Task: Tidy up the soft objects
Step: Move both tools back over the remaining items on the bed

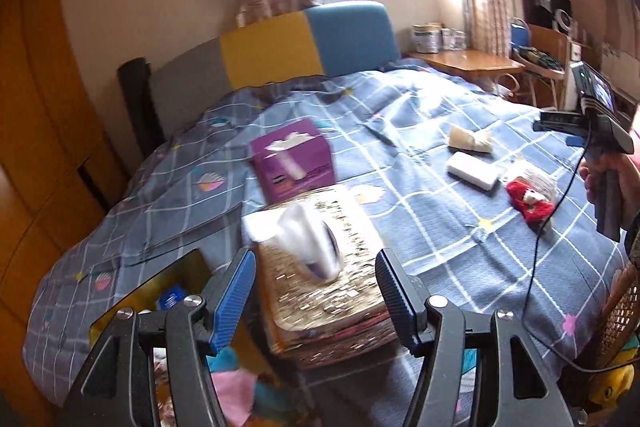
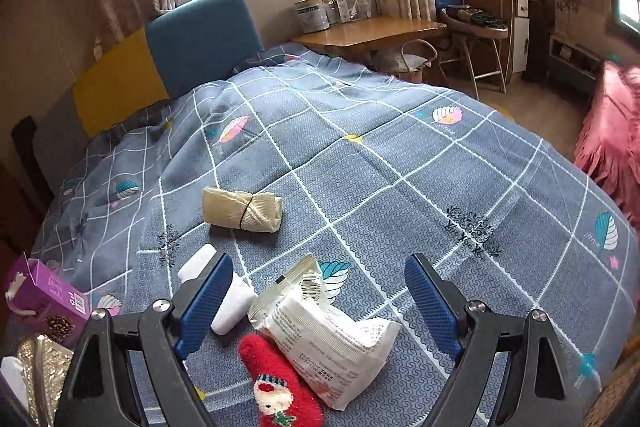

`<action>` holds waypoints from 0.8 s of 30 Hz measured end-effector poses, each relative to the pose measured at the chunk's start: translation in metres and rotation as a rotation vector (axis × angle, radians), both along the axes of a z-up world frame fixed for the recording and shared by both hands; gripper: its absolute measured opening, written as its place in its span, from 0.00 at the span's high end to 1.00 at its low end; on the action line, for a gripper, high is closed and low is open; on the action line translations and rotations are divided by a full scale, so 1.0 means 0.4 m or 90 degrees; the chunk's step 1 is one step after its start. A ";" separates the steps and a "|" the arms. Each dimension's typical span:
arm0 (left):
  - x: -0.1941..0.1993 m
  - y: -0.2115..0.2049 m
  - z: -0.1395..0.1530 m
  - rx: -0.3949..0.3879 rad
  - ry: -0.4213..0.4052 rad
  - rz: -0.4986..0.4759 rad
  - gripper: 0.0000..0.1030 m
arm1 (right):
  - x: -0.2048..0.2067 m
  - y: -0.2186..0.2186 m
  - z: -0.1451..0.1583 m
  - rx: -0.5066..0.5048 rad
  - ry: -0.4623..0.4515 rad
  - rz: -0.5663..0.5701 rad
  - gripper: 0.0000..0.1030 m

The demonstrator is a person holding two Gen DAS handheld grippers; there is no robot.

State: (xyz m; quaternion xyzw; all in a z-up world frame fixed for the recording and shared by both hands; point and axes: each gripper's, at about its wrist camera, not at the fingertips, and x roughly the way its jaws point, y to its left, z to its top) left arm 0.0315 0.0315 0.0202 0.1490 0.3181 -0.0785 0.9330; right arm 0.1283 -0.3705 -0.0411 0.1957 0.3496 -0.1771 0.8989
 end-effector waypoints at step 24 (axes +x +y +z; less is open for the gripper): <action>0.118 -0.302 -0.079 0.034 0.077 -0.131 0.39 | -0.025 -0.065 -0.005 0.101 -0.044 -0.053 0.11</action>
